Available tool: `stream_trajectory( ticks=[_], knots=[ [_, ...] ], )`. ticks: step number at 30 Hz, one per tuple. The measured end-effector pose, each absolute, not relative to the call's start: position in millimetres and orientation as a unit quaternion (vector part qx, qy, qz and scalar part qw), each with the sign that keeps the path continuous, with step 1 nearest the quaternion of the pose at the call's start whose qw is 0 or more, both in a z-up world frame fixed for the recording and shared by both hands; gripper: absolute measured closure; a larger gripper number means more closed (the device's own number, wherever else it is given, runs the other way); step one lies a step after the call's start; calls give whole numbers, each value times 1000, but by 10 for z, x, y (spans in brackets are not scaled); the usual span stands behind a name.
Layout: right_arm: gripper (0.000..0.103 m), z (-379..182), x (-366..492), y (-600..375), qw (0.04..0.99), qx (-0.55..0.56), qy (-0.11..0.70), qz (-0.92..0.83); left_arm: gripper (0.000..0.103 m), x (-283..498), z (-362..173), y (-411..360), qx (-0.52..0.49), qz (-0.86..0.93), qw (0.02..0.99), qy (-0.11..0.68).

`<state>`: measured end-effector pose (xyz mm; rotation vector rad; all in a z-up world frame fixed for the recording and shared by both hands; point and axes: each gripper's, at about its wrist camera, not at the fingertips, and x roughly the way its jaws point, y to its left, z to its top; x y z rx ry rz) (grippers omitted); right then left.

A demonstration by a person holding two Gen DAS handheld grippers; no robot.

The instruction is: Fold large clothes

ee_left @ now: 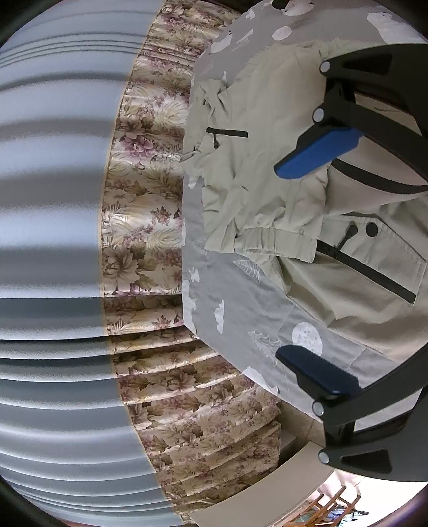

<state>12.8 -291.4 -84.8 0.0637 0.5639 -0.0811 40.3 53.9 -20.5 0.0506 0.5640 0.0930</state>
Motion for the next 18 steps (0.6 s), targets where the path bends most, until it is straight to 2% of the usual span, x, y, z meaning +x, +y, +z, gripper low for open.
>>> stream_trajectory(
  ticks=[18],
  knots=[
    [3,-852,121,-2934,959,31,278,-49,2,427,-174,548,23,47,958,283]
  ],
)
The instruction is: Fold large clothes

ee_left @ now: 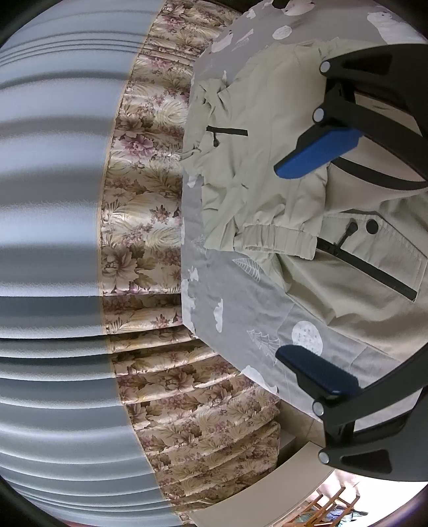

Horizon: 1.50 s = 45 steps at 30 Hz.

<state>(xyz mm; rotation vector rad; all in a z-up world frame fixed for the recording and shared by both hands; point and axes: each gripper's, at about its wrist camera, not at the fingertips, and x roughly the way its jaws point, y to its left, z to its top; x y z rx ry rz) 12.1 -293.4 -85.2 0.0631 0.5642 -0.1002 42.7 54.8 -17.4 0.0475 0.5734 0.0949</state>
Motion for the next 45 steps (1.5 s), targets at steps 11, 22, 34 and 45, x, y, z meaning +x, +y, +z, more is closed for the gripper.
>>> stream_trajectory(
  ticks=[11,22,34,45],
  knots=[
    [3,-819,108,-2977,960,30,273,-57,2,420,-165,570,21,48,958,282],
    [3,-819,104,-2994,960,29,273,-60,2,403,-273,562,21,45,959,280],
    [3,-775,112,-3040,960,25,270,-62,2,376,-405,604,18,42,952,303],
    [3,-949,207,-2827,953,14,301,-40,2,391,-478,678,21,45,947,318]
  ],
)
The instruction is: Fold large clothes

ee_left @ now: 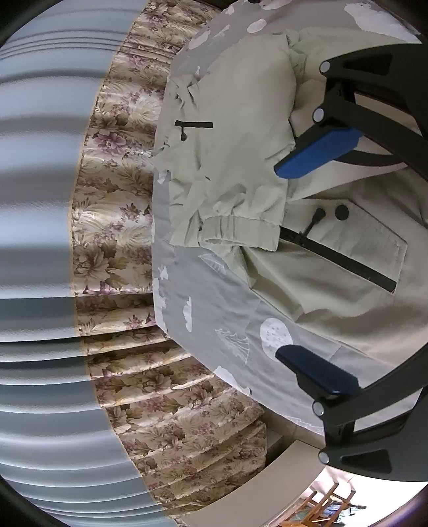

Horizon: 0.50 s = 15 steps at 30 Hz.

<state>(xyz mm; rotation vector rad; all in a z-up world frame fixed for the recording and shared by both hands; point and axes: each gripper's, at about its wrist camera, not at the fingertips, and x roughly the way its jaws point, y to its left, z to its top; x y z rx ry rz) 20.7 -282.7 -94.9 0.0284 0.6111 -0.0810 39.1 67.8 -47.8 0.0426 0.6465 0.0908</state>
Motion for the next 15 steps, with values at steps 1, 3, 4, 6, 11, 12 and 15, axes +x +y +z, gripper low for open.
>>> stream_trajectory(
  ticks=[1,3,4,6,11,12,15],
  knots=[
    [3,-983,223,-2789,951,12,306,-35,2,404,-477,685,21,44,946,321],
    [3,-1032,242,-2724,949,8,313,-26,2,414,-483,704,20,44,944,326],
    [3,-1054,250,-2687,949,6,315,-22,2,420,-483,711,20,45,944,326],
    [3,-1101,280,-2627,947,1,321,-17,2,419,-490,730,19,45,944,327],
    [3,-1239,353,-2536,941,-5,338,-7,2,447,-532,736,23,41,941,334],
    [3,-1276,376,-2509,939,-6,343,-4,2,458,-548,739,25,40,941,335],
    [3,-1374,435,-2423,934,-8,357,6,2,524,-641,749,31,34,937,347]
  ],
)
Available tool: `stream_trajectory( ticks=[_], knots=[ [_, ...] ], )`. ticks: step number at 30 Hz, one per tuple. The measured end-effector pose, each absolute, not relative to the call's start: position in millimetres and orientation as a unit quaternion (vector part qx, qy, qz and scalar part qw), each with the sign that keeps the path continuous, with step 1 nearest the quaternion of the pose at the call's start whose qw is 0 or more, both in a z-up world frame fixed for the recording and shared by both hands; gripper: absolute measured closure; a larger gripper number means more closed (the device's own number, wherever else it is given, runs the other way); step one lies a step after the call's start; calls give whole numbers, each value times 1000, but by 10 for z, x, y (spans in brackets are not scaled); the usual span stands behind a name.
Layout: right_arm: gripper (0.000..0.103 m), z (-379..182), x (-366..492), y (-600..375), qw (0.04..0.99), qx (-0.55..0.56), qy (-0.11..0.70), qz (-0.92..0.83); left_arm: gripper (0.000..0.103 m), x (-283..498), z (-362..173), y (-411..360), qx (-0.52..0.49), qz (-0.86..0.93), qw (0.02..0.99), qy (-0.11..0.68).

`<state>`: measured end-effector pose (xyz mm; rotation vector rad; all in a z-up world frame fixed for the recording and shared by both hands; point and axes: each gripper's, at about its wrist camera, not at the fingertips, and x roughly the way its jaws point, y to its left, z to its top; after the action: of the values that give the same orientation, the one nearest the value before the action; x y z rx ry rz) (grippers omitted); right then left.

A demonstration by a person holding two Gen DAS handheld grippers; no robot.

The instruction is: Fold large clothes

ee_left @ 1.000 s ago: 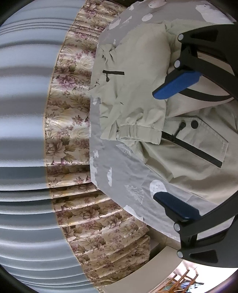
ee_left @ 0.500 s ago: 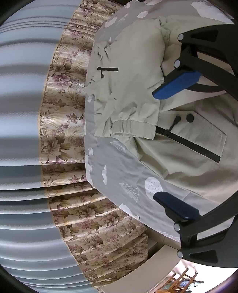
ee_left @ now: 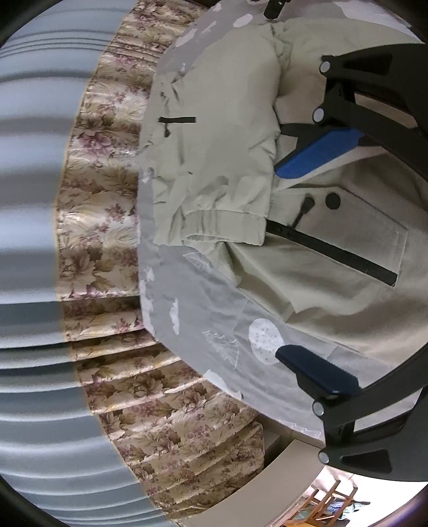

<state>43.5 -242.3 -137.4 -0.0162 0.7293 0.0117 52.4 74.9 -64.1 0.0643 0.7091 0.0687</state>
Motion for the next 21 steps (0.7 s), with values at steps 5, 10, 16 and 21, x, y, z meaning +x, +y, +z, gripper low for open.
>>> stream_trajectory(
  ticks=[5,10,16,21],
  knots=[
    [20,-1529,615,-2273,925,-24,379,17,2,647,-718,718,53,19,931,360],
    [92,-1497,851,-2400,915,13,403,26,2,759,-652,658,70,9,930,362],
    [99,-1045,1102,-2980,936,14,352,-19,2,883,-475,532,89,-2,930,358],
    [100,-671,1432,-3555,949,-18,301,-94,2,995,-433,419,78,-2,929,362]
  ],
)
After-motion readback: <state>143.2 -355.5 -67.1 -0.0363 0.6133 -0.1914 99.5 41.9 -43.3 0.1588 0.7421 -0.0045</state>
